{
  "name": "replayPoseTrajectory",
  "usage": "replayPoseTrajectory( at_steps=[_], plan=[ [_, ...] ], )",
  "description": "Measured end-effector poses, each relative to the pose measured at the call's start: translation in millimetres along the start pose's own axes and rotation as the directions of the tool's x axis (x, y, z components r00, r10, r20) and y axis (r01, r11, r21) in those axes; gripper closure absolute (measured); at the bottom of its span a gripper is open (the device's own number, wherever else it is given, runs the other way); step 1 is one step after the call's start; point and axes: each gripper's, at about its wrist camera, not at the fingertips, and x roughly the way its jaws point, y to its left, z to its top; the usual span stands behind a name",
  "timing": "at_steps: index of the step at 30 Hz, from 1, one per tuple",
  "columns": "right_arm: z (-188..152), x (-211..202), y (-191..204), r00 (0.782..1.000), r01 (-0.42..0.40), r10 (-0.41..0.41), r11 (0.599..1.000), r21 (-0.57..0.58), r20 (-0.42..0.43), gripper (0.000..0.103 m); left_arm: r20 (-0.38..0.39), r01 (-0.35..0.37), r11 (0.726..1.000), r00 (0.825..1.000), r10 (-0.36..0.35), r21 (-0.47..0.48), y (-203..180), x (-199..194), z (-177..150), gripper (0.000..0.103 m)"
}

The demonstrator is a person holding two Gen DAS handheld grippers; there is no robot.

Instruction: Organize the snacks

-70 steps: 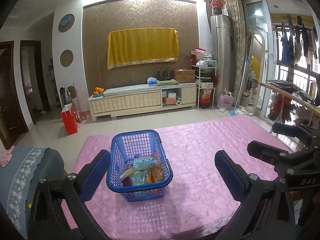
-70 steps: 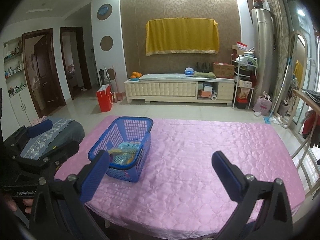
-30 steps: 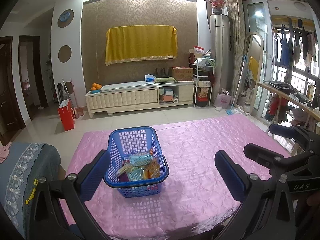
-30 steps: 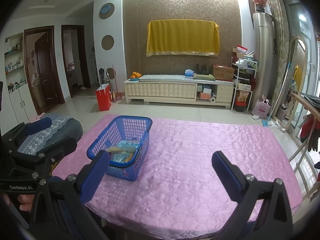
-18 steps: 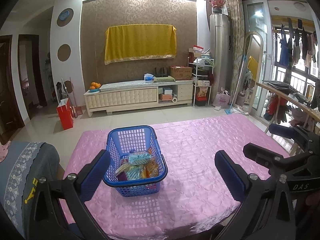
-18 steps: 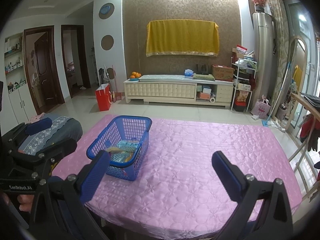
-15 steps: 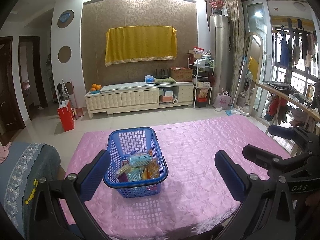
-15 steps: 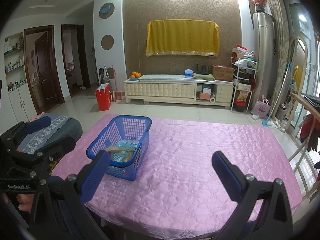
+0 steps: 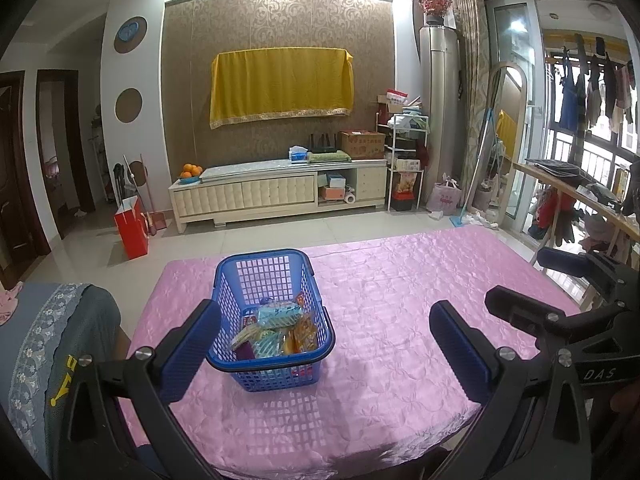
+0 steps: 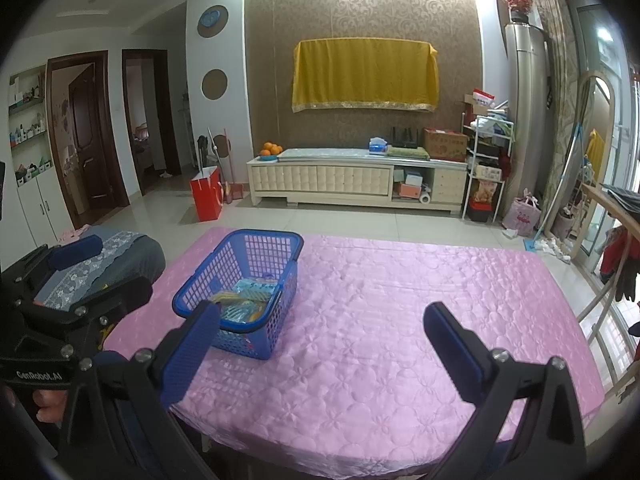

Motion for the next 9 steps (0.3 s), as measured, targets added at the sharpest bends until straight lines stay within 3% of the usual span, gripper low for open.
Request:
replayPoseTrajectory(
  at_steps=[9],
  plan=[
    [-0.3,-0.1,0.1,1.0,-0.001,0.001,1.0,0.001,0.0,0.0,-0.002,0.003,1.0,1.0,-0.003,-0.002,0.3,0.2,-0.5,0.0]
  ],
)
